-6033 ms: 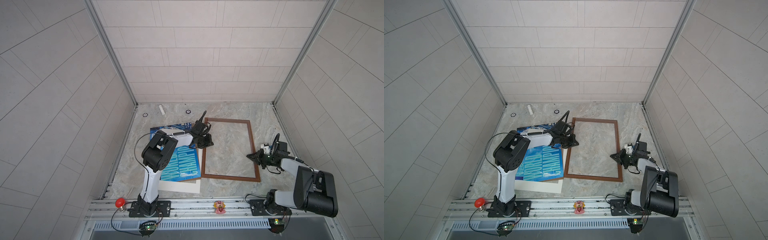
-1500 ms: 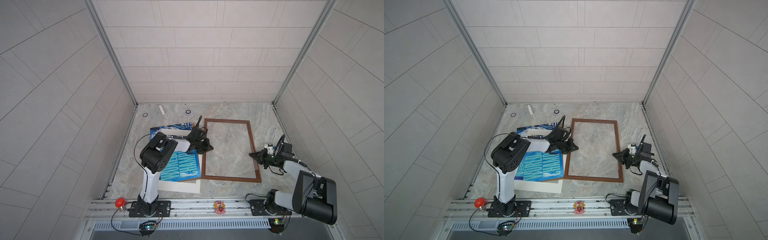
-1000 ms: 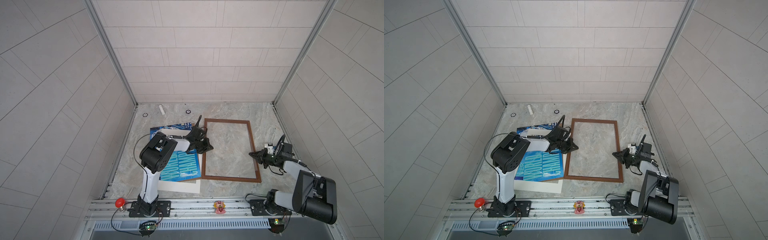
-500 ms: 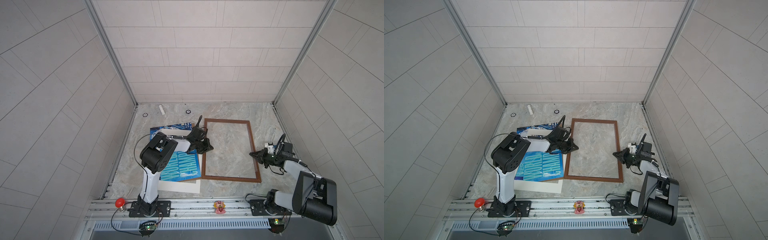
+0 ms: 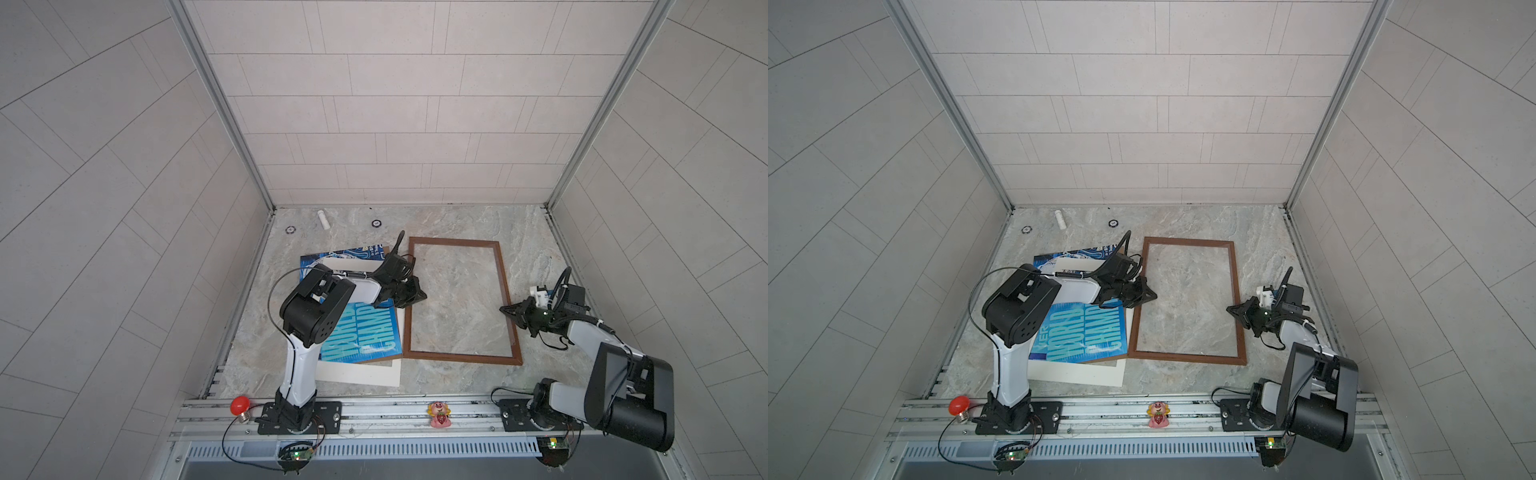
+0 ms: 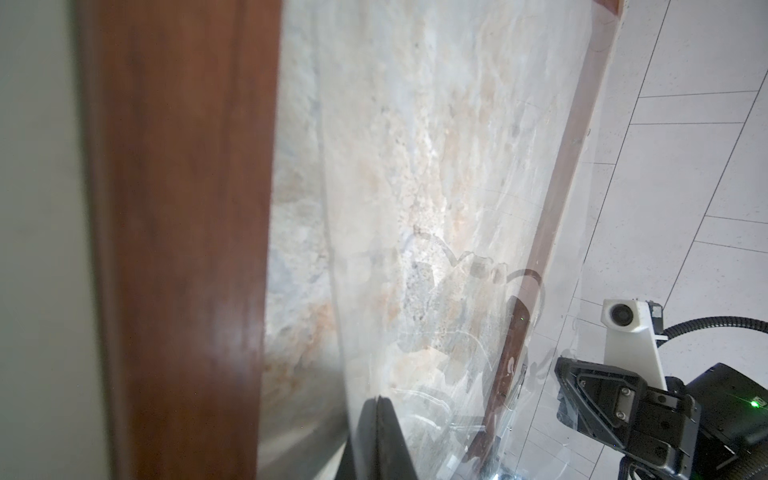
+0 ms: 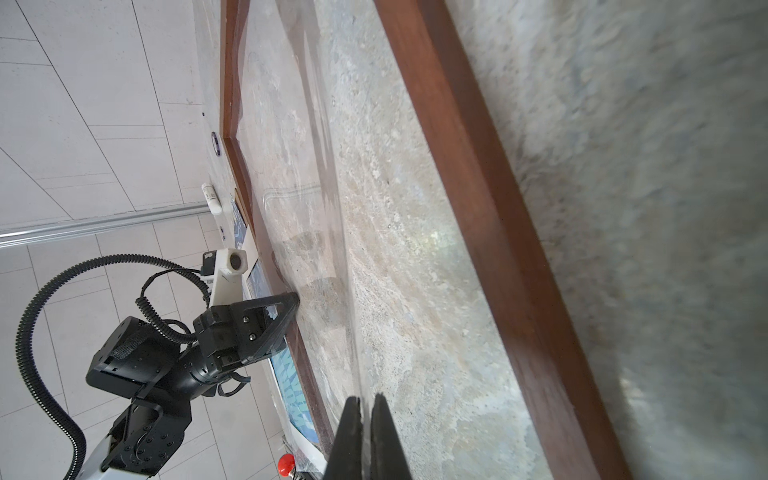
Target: Put the photo into the frame
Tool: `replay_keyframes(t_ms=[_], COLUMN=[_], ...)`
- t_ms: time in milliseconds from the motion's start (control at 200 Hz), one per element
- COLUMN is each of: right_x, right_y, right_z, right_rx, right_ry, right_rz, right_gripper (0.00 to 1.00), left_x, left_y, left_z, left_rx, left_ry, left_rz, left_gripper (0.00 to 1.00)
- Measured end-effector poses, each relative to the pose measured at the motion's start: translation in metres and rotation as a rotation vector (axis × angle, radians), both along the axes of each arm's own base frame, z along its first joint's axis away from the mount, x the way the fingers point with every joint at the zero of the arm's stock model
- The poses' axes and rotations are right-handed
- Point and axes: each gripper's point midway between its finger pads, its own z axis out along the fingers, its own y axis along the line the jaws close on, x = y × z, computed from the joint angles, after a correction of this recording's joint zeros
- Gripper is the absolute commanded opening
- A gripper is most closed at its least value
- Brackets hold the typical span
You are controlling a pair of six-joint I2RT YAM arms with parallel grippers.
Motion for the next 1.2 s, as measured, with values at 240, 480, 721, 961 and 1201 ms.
replay_keyframes(t_ms=[240,480,721,961,1201], right_x=[0.002,0.0,-0.003,-0.006,-0.004], right_y=[-0.004,-0.007,-0.008,-0.014,-0.027], right_z=[0.0,-0.006,-0.014,-0.012,0.005], right_rx=[-0.036,-0.066,-0.072,-0.128,-0.242], right_ry=[-0.007,0.011,0.043,0.052,-0.004], right_rz=[0.007,0.009,0.006,-0.001,-0.027], right_gripper=[0.0,0.04,0.23,0.46,0.66], left_x=[0.0,-0.002,0.001,0.004,0.004], left_y=[0.0,-0.004,-0.005,-0.007,-0.007], left_z=[0.0,0.0,0.003,0.004,0.003], left_rx=[0.003,0.005,-0.009,-0.018,-0.023], left_ry=[-0.001,-0.005,0.001,0.0,-0.004], left_rz=[0.001,-0.003,0.019,0.039,0.049], left_gripper=[0.01,0.01,0.01,0.01,0.01])
